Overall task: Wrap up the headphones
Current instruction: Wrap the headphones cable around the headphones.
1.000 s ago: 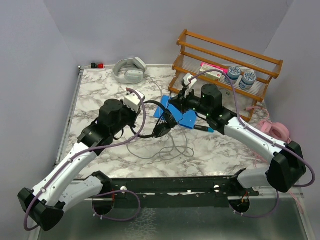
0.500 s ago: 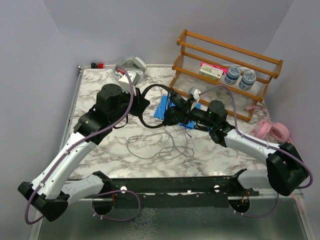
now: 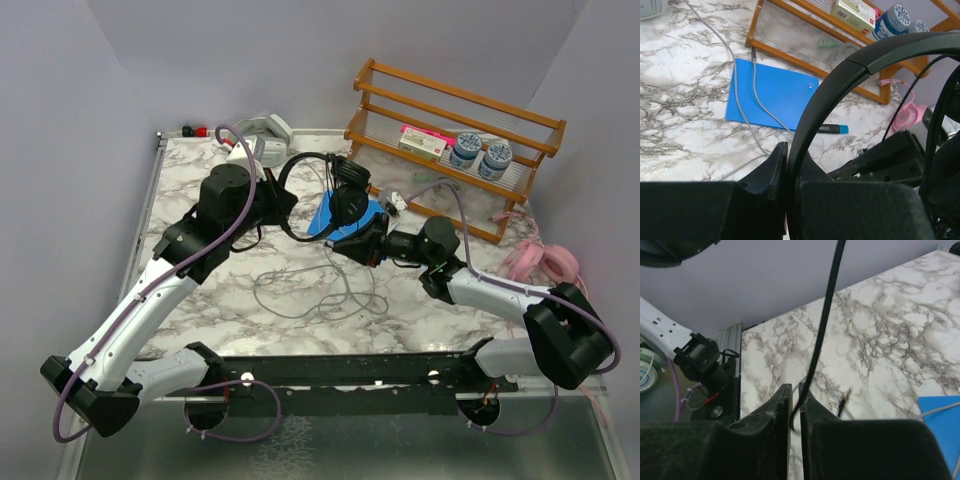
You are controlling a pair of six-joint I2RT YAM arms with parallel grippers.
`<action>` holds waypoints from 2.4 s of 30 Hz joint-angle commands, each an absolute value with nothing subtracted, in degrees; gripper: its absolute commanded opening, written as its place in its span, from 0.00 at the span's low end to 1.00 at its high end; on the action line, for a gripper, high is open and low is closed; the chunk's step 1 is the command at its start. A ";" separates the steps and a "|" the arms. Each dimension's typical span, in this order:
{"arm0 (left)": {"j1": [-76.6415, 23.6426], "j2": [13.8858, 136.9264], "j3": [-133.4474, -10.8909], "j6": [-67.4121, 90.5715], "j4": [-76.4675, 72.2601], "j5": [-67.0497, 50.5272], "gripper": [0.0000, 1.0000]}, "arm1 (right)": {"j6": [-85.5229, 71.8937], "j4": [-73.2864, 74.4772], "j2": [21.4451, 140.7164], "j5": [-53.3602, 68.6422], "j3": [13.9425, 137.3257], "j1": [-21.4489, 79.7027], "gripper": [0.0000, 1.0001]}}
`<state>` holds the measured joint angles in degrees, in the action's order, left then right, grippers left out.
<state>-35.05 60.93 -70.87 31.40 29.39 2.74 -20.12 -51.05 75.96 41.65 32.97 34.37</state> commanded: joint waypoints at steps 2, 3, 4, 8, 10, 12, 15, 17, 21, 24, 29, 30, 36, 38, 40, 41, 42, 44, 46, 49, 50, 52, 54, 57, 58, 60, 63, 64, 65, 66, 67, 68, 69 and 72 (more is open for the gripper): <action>-35.16 61.89 -71.99 35.38 25.32 6.30 0.00 | -23.01 -54.56 73.26 45.60 29.32 34.42 0.18; -35.16 62.16 -71.94 35.52 25.13 6.51 0.00 | -22.74 -54.02 72.69 45.61 28.88 34.59 0.15; -35.16 62.34 -71.78 35.77 24.87 6.86 0.00 | -22.65 -53.55 72.08 45.62 28.65 34.82 0.13; -35.16 63.38 -71.54 36.56 24.00 7.72 0.00 | -22.96 -51.70 70.49 45.88 28.53 35.51 0.10; -35.16 63.83 -71.37 37.05 23.99 8.63 0.00 | -23.25 -51.75 70.21 45.79 28.47 36.17 0.07; -35.13 64.04 -71.08 37.59 23.56 8.85 0.00 | -23.42 -51.56 70.09 45.87 28.60 36.62 0.06; -35.16 64.29 -70.84 37.92 23.12 9.93 0.00 | -24.46 -51.98 69.43 45.63 28.34 36.80 0.02; -35.16 64.28 -70.36 37.73 23.19 12.11 0.00 | -25.15 -52.35 69.19 46.09 28.32 37.12 0.01; -35.16 64.39 -69.33 38.02 23.49 16.11 0.00 | -23.88 -44.17 68.23 46.96 32.46 38.80 0.01; -35.16 64.70 -68.38 37.29 24.15 20.01 0.00 | -18.78 -33.30 66.75 44.78 37.07 41.48 0.01; -35.16 65.85 -67.11 31.05 25.11 30.02 0.00 | -15.39 -19.80 66.06 41.70 43.85 42.28 0.01; -35.16 66.04 -66.47 30.04 25.06 31.76 0.00 | -15.89 -18.64 66.59 41.71 45.35 42.28 0.01; -35.24 65.52 -60.98 29.31 20.21 30.00 0.00 | -26.59 -24.82 70.34 39.98 48.53 42.28 0.01; -35.24 64.95 -58.94 29.11 18.35 28.74 0.00 | -30.13 -29.26 71.46 37.02 48.55 42.28 0.01; -35.24 64.52 -57.42 28.89 17.34 28.02 0.00 | -33.16 -31.86 72.90 34.59 49.40 42.28 0.02; -35.26 64.35 -56.89 28.65 17.02 27.63 0.00 | -34.57 -32.58 73.66 33.23 50.29 42.28 0.03; -35.32 64.10 -56.46 28.51 16.89 27.22 0.00 | -36.20 -33.57 74.64 32.49 50.99 42.28 0.04; -35.29 63.70 -55.04 28.43 16.41 26.46 0.00 | -40.69 -37.96 76.90 30.94 51.75 42.28 0.06; -35.33 63.07 -53.62 28.85 15.66 25.49 0.00 | -44.99 -42.70 79.35 30.37 52.37 42.28 0.07; -35.42 62.36 -52.03 29.60 14.68 23.73 0.00 | -48.33 -45.98 82.75 29.76 54.60 42.28 0.13; -35.42 62.14 -51.68 29.73 14.56 23.25 0.00 | -48.83 -46.06 83.52 28.80 55.20 42.28 0.14; -35.42 61.98 -51.18 30.03 14.59 22.95 0.00 | -49.39 -46.32 84.74 26.75 55.84 42.28 0.14; -35.45 61.71 -51.03 30.14 14.67 22.58 0.00 | -49.02 -45.86 85.39 24.41 56.26 42.28 0.15; -35.51 61.28 -50.87 30.23 14.72 21.62 0.00 | -48.44 -43.44 85.96 20.45 56.79 42.28 0.14; -35.46 61.28 -50.69 30.23 14.57 21.15 0.00 | -48.43 -42.81 86.35 19.52 57.14 42.28 0.14; -35.50 61.75 -50.39 30.23 14.27 20.56 0.00 | -48.36 -41.02 86.84 18.32 58.37 42.28 0.20; -35.45 62.61 -50.40 30.32 14.40 19.90 0.00 | -46.92 -35.97 87.31 16.97 61.50 42.28 0.24; -35.46 62.74 -50.32 30.44 14.37 19.73 0.00 | -46.28 -34.58 87.36 16.51 62.28 42.28 0.27; -35.50 62.86 -50.16 30.68 14.20 19.69 0.00 | -45.59 -33.03 87.44 15.99 63.07 42.28 0.29; -35.51 63.03 -50.00 30.75 14.11 19.62 0.00 | -44.94 -31.09 87.52 15.42 63.95 42.28 0.32; -35.50 63.27 -49.93 30.76 13.95 19.42 0.00 | -44.38 -29.12 87.60 15.05 65.07 42.28 0.33; -35.46 63.44 -49.92 30.76 13.93 19.28 0.00 | -43.71 -27.06 87.77 14.91 65.98 42.28 0.33; -35.50 63.66 -49.99 30.83 14.08 19.19 0.00 | -42.97 -25.28 87.94 14.73 66.90 42.28 0.34; -35.47 63.94 -49.99 31.02 14.15 18.85 0.00 | -41.81 -20.72 88.84 14.23 69.37 42.28 0.35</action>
<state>-35.33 63.68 -50.19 29.80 15.99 20.99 -44.93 -29.45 87.15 17.15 65.89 42.06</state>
